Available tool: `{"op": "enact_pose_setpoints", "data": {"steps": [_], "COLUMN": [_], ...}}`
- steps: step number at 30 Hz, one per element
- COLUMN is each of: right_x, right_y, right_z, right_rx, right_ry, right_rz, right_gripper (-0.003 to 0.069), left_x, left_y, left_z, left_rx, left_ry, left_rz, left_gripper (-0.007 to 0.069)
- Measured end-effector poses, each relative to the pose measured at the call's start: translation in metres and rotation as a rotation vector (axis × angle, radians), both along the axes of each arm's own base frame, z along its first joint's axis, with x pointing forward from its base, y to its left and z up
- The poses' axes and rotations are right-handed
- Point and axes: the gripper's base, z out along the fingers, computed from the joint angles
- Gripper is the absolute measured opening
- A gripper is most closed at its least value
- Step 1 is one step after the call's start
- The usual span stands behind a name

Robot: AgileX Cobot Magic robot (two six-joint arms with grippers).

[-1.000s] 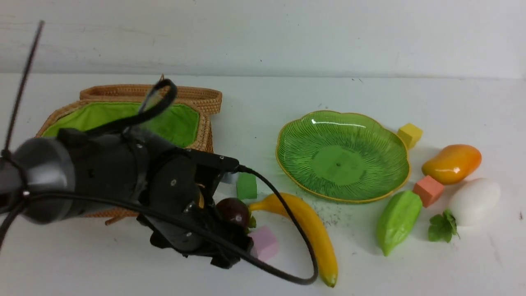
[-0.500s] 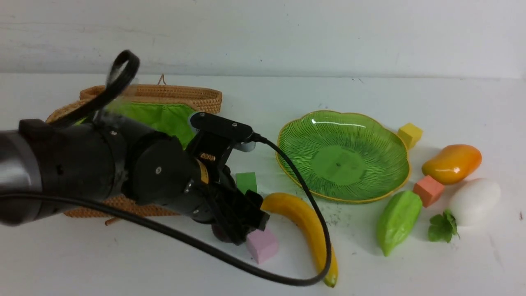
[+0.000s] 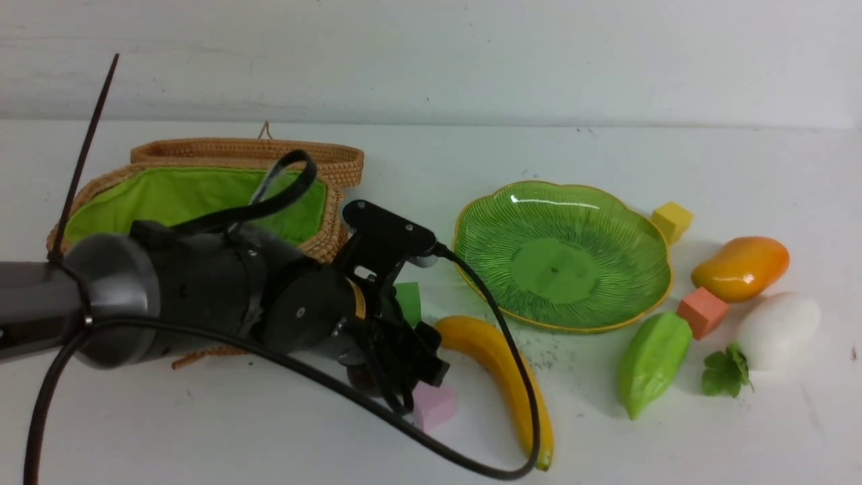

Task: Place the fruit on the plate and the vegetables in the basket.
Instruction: Grab a mangosteen with your left arm and put it on the plate on the right

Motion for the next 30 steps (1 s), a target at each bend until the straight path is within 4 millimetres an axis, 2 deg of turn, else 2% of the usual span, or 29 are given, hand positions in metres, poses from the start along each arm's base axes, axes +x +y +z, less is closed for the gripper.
{"op": "enact_pose_setpoints", "data": {"steps": [16,23,30], "right_x": [0.000,0.000,-0.001], "right_y": [0.000,0.000,0.000], "right_z": [-0.001,-0.001,-0.001], "right_rx": [-0.005,-0.008,-0.010], "right_ry": [0.005,0.008,0.010], "right_rz": [0.003,0.005,0.006], "right_gripper": [0.0141,0.0144,0.0145], "left_x": [0.004,0.008,0.009], "left_y": [0.000,-0.001,-0.002], "left_z": [0.002,-0.017,-0.023], "left_rx": [0.073,0.124,0.134], "left_ry": [-0.092,-0.064,-0.056], "left_rz": [-0.080,-0.105,-0.110], "left_gripper": [0.0564,0.0564,0.0564]}}
